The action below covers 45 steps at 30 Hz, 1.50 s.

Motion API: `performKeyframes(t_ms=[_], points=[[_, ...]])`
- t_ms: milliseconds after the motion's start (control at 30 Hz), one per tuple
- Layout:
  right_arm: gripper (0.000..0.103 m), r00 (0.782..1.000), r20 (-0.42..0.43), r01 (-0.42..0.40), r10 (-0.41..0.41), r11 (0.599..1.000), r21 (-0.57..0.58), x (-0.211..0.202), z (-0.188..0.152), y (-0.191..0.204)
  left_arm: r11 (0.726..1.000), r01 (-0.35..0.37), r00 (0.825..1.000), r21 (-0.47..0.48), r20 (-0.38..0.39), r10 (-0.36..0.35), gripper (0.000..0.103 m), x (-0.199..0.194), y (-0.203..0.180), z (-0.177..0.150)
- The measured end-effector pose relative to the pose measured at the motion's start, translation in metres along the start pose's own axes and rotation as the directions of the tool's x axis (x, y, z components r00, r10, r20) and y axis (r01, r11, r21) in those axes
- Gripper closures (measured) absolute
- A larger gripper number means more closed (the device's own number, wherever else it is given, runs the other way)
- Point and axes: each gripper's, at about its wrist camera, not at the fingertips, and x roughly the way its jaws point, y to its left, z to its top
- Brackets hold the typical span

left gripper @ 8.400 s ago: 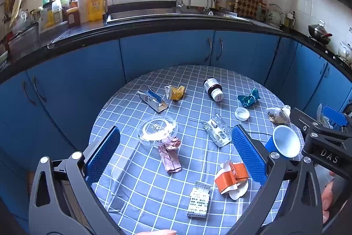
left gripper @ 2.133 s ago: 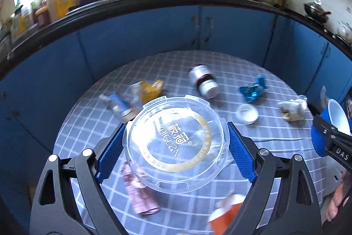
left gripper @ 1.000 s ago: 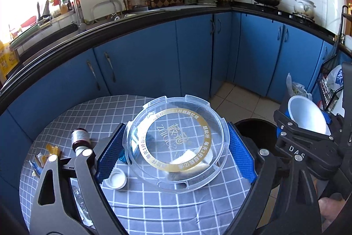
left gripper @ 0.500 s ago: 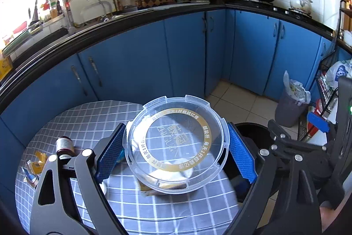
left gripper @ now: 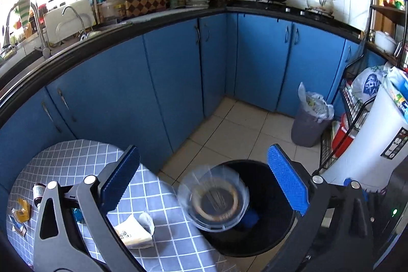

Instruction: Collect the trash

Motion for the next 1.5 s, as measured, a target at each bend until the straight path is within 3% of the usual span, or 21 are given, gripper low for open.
performKeyframes(t_ms=[200, 400, 667, 967, 1133, 1400, 1500], points=[[0.007, 0.999, -0.005, -0.044, 0.044, 0.999, -0.005, -0.006, -0.003, 0.013, 0.999, -0.025, 1.0, -0.022, -0.009, 0.025, 0.003, -0.008, 0.01, -0.007], [0.007, 0.997, 0.022, -0.075, 0.077, 0.994, -0.08, -0.023, -0.004, 0.053, 0.995, -0.094, 0.996, -0.045, -0.005, 0.093, 0.003, -0.032, 0.039, -0.029], [0.007, 0.987, 0.033, -0.151, 0.158, 0.975, -0.161, -0.043, -0.006, 0.114, 0.974, -0.184, 0.983, -0.135, -0.01, 0.184, 0.003, -0.075, 0.107, -0.057], [0.007, 0.976, -0.019, -0.212, 0.215, 0.942, -0.261, -0.05, -0.026, 0.185, 0.932, -0.308, 0.951, -0.194, -0.078, 0.298, 0.003, -0.101, 0.185, -0.101], [0.007, 0.959, -0.069, -0.283, 0.275, 0.903, -0.325, -0.066, -0.053, 0.224, 0.909, -0.361, 0.932, -0.207, -0.123, 0.342, 0.003, -0.12, 0.226, -0.141], [0.007, 0.888, -0.223, -0.46, 0.403, 0.784, -0.417, -0.111, -0.128, 0.294, 0.861, -0.44, 0.894, -0.255, -0.216, 0.393, 0.003, -0.162, 0.285, -0.216], [0.007, 0.879, -0.233, -0.476, 0.415, 0.745, -0.468, -0.132, -0.151, 0.314, 0.846, -0.449, 0.888, -0.287, -0.244, 0.389, 0.003, -0.183, 0.301, -0.244]])
